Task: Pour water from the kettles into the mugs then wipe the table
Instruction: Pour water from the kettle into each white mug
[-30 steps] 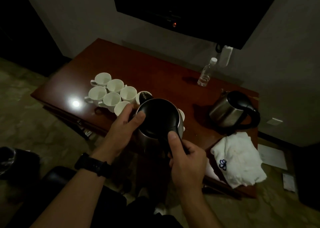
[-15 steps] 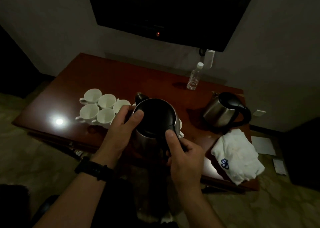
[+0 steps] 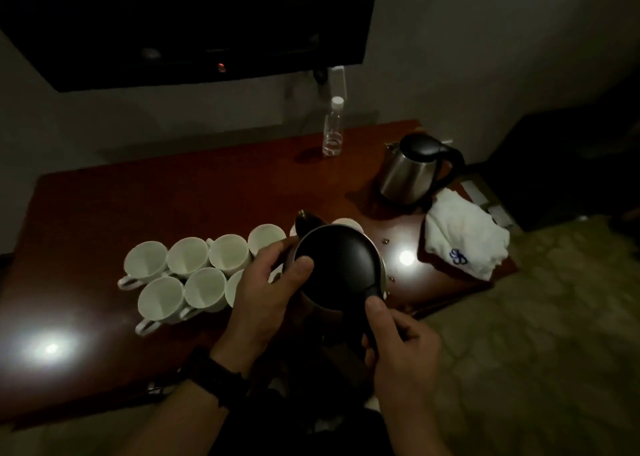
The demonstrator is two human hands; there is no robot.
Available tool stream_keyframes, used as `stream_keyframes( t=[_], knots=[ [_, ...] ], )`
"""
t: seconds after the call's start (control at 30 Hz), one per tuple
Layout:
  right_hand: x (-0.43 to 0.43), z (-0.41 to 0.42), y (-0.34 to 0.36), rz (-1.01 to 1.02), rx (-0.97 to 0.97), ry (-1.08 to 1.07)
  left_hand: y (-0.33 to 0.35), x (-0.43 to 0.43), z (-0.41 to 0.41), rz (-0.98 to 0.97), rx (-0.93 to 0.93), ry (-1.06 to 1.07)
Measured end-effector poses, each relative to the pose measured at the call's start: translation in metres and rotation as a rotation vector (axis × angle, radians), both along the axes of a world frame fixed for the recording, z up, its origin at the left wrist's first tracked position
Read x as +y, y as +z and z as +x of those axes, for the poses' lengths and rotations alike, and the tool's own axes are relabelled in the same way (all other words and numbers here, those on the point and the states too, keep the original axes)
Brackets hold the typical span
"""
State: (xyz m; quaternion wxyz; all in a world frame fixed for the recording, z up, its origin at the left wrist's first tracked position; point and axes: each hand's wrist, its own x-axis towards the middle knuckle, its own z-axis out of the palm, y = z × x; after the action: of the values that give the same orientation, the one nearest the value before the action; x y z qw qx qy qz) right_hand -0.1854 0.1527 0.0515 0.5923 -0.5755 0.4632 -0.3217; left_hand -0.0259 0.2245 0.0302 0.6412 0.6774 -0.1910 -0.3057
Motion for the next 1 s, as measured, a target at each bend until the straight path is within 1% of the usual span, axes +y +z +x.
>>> stream_keyframes(
  t=[0.13,0.27,0.43,0.7,0.9,1.0],
  knots=[
    [0.013,-0.021,-0.008,0.050,0.010,-0.077,-0.011,-0.003,-0.015,0.008,0.059,-0.081],
    [0.011,-0.044,-0.018,0.065,0.048,-0.123,-0.026,-0.008,-0.040,0.042,0.073,-0.099],
    [0.007,-0.061,-0.022,0.099,0.121,-0.124,-0.044,-0.007,-0.059,0.051,0.119,-0.089],
    [0.012,-0.060,-0.035,0.165,0.205,-0.151,-0.068,0.003,-0.058,0.084,0.276,-0.053],
    [0.016,-0.057,-0.044,0.174,0.255,-0.162,-0.072,0.004,-0.057,0.117,0.286,-0.061],
    [0.016,-0.055,-0.046,0.183,0.269,-0.167,-0.071,0.004,-0.058,0.098,0.310,-0.045]
  ],
)
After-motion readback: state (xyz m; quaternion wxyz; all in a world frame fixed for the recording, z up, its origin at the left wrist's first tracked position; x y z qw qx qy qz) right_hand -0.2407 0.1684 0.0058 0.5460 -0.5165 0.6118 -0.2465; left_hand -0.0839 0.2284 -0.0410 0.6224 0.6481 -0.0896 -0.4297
